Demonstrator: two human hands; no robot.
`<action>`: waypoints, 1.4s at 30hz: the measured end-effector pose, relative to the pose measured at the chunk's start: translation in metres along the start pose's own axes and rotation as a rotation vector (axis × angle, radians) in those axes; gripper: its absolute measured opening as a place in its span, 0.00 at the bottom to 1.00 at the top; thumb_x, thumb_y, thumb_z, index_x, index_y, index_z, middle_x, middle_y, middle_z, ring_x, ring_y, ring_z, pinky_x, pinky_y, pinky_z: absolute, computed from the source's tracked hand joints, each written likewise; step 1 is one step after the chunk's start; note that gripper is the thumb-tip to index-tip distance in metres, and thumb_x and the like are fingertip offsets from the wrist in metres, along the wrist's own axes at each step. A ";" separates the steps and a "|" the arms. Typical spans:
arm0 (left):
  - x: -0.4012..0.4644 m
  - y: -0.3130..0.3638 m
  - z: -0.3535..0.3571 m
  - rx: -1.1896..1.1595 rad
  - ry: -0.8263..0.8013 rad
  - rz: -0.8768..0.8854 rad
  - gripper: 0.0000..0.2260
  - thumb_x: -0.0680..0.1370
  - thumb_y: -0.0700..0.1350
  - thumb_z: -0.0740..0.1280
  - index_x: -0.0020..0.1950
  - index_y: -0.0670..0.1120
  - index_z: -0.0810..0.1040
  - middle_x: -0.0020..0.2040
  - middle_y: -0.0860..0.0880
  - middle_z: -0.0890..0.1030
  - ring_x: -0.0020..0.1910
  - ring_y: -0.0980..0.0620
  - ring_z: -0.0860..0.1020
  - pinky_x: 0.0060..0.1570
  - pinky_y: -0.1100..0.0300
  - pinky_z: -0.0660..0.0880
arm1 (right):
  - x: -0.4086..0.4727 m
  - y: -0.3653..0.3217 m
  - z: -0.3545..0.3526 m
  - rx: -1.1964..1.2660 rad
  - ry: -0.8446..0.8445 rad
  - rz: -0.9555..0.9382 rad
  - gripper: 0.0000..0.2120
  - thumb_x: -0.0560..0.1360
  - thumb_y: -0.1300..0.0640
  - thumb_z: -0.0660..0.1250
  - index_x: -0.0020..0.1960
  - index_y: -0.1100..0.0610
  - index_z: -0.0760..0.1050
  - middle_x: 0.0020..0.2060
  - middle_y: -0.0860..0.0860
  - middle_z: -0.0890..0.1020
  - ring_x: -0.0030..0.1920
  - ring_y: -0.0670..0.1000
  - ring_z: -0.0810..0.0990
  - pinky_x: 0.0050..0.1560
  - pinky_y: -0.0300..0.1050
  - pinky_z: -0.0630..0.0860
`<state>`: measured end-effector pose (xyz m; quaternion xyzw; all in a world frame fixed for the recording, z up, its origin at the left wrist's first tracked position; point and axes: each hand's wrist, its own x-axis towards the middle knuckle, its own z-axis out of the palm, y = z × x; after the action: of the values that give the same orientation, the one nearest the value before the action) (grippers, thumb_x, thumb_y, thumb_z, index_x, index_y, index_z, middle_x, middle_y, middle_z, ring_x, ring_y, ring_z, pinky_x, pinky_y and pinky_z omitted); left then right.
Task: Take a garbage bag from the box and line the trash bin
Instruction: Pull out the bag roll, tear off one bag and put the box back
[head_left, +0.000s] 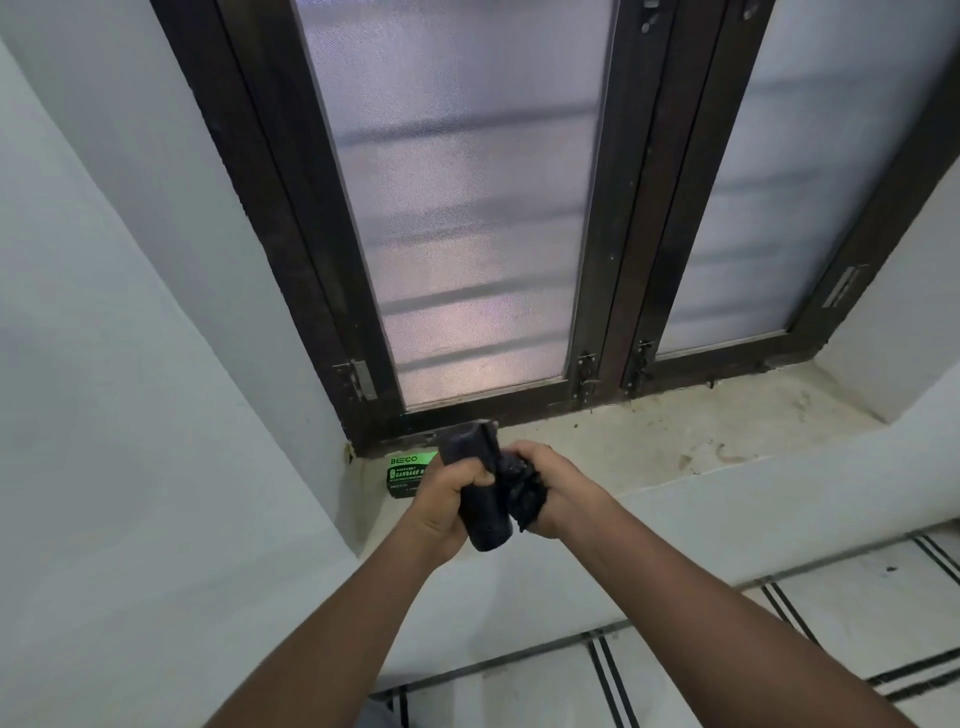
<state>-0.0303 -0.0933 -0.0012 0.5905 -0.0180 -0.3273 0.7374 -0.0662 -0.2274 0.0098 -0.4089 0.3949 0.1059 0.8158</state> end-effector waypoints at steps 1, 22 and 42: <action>0.001 0.002 0.000 0.022 -0.007 0.006 0.26 0.62 0.40 0.70 0.60 0.38 0.77 0.49 0.40 0.81 0.53 0.38 0.78 0.50 0.46 0.78 | 0.001 0.001 -0.001 0.016 -0.008 0.020 0.07 0.76 0.56 0.70 0.42 0.58 0.79 0.38 0.56 0.84 0.37 0.55 0.84 0.35 0.43 0.81; 0.022 0.016 -0.018 0.344 0.112 -0.097 0.24 0.70 0.41 0.80 0.64 0.47 0.77 0.55 0.43 0.86 0.53 0.41 0.85 0.45 0.45 0.83 | 0.008 -0.020 -0.007 -0.974 0.129 -0.563 0.04 0.77 0.55 0.73 0.51 0.53 0.84 0.44 0.53 0.87 0.45 0.53 0.86 0.52 0.51 0.83; 0.031 0.007 -0.003 -0.068 0.362 0.042 0.11 0.70 0.30 0.74 0.51 0.38 0.81 0.42 0.41 0.83 0.44 0.41 0.83 0.51 0.44 0.82 | 0.024 0.004 0.013 0.110 0.254 -0.234 0.12 0.78 0.74 0.60 0.46 0.61 0.78 0.39 0.54 0.80 0.39 0.53 0.80 0.49 0.51 0.78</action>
<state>-0.0011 -0.1055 -0.0073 0.6138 0.1138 -0.2008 0.7550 -0.0451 -0.2190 -0.0057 -0.4171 0.4496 -0.0642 0.7872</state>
